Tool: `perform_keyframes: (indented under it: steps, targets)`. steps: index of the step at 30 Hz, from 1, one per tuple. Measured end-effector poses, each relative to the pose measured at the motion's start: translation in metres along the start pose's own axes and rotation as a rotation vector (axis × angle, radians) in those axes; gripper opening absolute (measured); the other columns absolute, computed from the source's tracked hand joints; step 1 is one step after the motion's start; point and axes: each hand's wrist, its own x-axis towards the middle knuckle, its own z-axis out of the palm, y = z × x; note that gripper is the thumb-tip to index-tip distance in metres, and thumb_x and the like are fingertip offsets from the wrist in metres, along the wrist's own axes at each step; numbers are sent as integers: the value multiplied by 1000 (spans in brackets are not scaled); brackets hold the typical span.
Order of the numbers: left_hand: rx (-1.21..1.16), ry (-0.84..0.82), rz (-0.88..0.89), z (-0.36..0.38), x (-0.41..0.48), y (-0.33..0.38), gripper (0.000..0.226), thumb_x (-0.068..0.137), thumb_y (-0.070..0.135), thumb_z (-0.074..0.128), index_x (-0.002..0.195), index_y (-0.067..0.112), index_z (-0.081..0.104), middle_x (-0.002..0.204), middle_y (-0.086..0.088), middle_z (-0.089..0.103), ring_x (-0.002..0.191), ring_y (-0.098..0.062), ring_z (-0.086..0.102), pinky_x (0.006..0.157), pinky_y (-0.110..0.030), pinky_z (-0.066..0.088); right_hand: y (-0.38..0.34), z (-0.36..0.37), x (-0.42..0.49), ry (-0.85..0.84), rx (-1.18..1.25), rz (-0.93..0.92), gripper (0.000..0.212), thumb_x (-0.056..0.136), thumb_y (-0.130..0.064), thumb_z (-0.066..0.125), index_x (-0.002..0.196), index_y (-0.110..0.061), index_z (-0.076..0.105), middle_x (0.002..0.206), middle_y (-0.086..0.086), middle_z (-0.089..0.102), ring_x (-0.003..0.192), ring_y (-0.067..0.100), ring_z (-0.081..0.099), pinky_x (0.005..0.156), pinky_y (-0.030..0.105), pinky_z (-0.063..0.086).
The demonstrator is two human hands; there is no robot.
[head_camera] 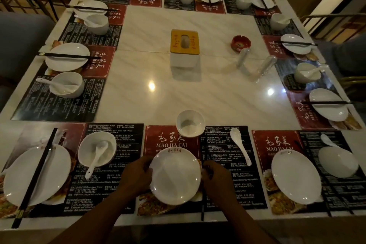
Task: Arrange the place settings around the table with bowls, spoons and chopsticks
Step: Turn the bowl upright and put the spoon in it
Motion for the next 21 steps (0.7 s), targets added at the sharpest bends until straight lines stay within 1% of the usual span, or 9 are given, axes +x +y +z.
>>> perform_keyframes:
  steps: [1,3,6,10,12,15,17,19,21]
  targets:
    - [4,11,10,0,0,0,41,91,15,64,129,28,61,113,3,71,86,-6,59,82,-25,49,6,-1,1,65,-50,-3,10,89,-17,68,95,-24,67,87,-11,62,80,6,59,72,24,52]
    - [17,70,16,-1,-1,2,36,90,15,65,123,27,64,107,5,70,85,-7,59,79,-26,50,22,-6,3,129,-159,42,16,86,-15,70,100,-20,66,95,-4,61,88,13,58,76,29,53]
    - [52,153,69,2,0,12,26,89,16,64,113,27,66,102,7,66,88,-7,57,80,-30,54,34,-16,6,44,-234,151,30,83,-18,70,112,-19,62,108,0,57,100,19,56,84,35,55]
    - [59,141,113,17,2,38,29,89,24,67,118,23,64,100,7,65,85,-4,56,74,-20,44,37,-25,9,-59,-292,173,21,87,-18,65,107,-21,63,107,-1,59,97,19,60,82,35,54]
    - [40,75,133,27,2,54,28,90,24,66,118,21,66,102,6,69,85,-1,57,74,-16,43,36,-31,9,-60,-234,234,15,86,-17,66,99,-22,64,99,-3,62,94,17,62,81,32,54]
    - [-13,-45,138,42,0,74,27,91,29,66,116,22,70,106,6,73,90,-1,62,85,-19,49,28,-38,4,-91,-77,317,18,82,-16,69,98,-25,65,93,-7,64,86,9,62,70,22,50]
    - [-46,-83,143,50,-3,84,26,91,35,65,112,23,73,102,7,74,86,0,64,86,-21,50,17,-38,-5,-159,-5,269,21,83,-16,70,101,-26,68,92,-11,65,82,2,62,67,16,48]
    - [-89,-109,137,56,-8,92,27,90,42,65,107,25,75,93,7,76,80,1,67,86,-25,53,4,-33,-14,-203,48,177,19,83,-20,72,101,-26,73,88,-14,68,80,-1,65,71,17,54]
    - [-128,-108,109,58,-12,95,26,88,43,68,105,25,75,85,7,77,75,0,70,85,-26,55,-7,-24,-20,-213,80,103,17,83,-22,72,99,-26,76,89,-12,73,80,-2,67,75,16,56]
